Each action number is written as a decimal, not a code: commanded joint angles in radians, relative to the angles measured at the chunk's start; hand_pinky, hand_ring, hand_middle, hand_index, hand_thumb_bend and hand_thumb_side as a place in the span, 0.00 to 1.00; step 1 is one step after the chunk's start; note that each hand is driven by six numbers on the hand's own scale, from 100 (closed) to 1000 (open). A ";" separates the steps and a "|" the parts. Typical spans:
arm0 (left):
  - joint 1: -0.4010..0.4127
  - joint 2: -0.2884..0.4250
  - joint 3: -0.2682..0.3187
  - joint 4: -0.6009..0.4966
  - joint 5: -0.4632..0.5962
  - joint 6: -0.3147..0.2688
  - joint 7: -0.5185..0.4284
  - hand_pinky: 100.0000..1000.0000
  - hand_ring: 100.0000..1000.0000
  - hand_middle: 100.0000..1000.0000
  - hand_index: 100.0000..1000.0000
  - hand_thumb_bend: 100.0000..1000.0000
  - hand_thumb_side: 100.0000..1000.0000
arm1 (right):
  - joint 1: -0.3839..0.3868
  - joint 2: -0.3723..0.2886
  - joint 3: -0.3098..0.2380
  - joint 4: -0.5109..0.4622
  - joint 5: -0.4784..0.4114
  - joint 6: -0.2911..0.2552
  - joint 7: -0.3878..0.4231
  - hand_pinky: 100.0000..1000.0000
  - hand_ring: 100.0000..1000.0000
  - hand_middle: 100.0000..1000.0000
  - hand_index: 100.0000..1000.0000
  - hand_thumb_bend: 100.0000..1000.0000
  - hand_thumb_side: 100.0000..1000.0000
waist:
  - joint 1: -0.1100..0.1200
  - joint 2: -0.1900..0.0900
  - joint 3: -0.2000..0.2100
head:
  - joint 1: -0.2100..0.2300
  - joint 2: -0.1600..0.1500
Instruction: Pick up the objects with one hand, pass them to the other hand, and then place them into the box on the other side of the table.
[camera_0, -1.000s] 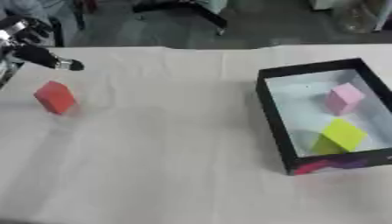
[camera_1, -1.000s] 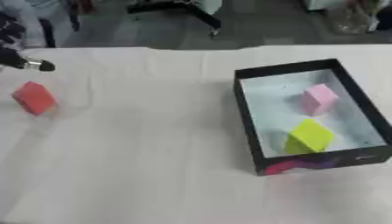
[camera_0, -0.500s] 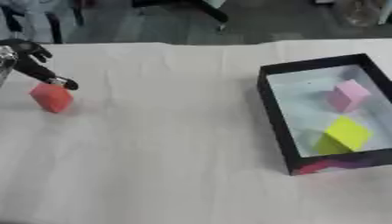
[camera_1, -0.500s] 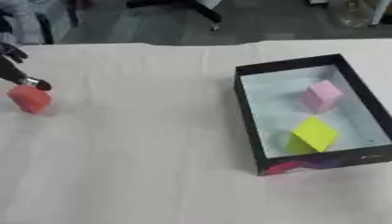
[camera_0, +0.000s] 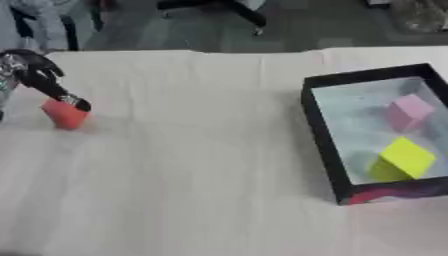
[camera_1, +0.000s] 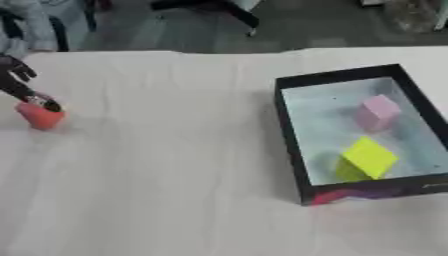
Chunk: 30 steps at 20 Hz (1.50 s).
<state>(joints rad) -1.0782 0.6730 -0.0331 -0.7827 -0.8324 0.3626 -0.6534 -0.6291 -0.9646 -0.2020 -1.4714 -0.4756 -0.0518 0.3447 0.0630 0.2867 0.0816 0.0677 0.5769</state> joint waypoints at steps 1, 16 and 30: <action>-0.025 0.055 0.020 -0.009 -0.025 0.022 0.003 0.91 0.89 0.80 0.86 0.90 0.24 | -0.003 -0.048 -0.019 -0.001 0.009 -0.010 0.000 1.00 1.00 0.72 1.00 0.54 0.20 | 0.010 -0.002 0.001 | 0.004 -0.012; 0.001 0.090 0.075 0.094 0.018 0.125 0.059 0.92 0.90 0.82 0.83 0.83 0.26 | 0.016 -0.048 -0.023 -0.008 0.044 -0.037 -0.013 1.00 1.00 0.70 1.00 0.54 0.20 | 0.016 0.018 -0.027 | 0.023 -0.023; 0.020 0.089 0.076 0.121 0.077 0.161 0.126 0.92 0.91 0.82 0.82 0.83 0.25 | 0.022 -0.047 -0.037 -0.015 0.058 -0.047 -0.030 1.00 1.00 0.70 1.00 0.54 0.20 | 0.021 0.046 -0.061 | 0.050 -0.031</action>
<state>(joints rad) -1.0468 0.7129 0.0365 -0.6580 -0.7503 0.5195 -0.5347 -0.5934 -0.9650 -0.2231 -1.4681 -0.4151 -0.0984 0.3189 0.0725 0.3362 0.0214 0.1126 0.5593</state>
